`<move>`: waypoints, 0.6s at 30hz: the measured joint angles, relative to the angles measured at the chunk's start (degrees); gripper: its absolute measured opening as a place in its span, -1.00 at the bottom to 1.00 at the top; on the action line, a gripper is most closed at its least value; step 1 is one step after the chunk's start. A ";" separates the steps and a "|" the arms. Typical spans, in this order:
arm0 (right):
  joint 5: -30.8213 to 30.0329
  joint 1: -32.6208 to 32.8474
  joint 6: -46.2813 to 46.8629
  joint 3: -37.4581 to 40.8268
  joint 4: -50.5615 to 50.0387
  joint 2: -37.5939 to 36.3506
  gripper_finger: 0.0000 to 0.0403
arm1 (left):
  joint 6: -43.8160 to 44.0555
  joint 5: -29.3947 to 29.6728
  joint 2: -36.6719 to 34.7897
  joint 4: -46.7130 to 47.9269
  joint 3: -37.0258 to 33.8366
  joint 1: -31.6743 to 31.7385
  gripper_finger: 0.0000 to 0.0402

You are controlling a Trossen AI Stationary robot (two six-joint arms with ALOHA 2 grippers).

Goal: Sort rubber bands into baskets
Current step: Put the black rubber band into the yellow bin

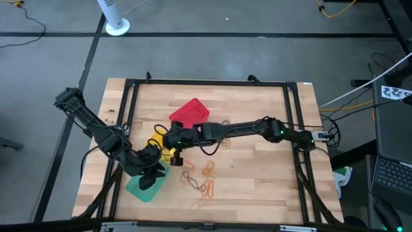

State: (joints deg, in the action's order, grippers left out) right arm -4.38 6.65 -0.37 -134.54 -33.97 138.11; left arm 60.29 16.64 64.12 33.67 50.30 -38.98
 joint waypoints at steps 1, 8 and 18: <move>-0.80 -0.24 -0.14 0.04 -0.50 0.06 -0.98 | 0.00 0.03 0.00 -0.03 0.00 0.00 -0.29; -1.03 -1.76 -0.08 0.76 1.18 2.01 -0.98 | -0.17 0.16 0.00 0.23 0.00 0.00 -0.29; 4.73 -1.81 3.01 0.72 1.11 2.84 -0.75 | -0.79 0.16 0.00 0.34 0.00 0.00 -0.29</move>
State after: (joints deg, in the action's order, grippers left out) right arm 0.35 4.84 2.64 -133.82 -32.86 140.94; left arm 59.51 16.80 64.12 34.00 50.30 -38.98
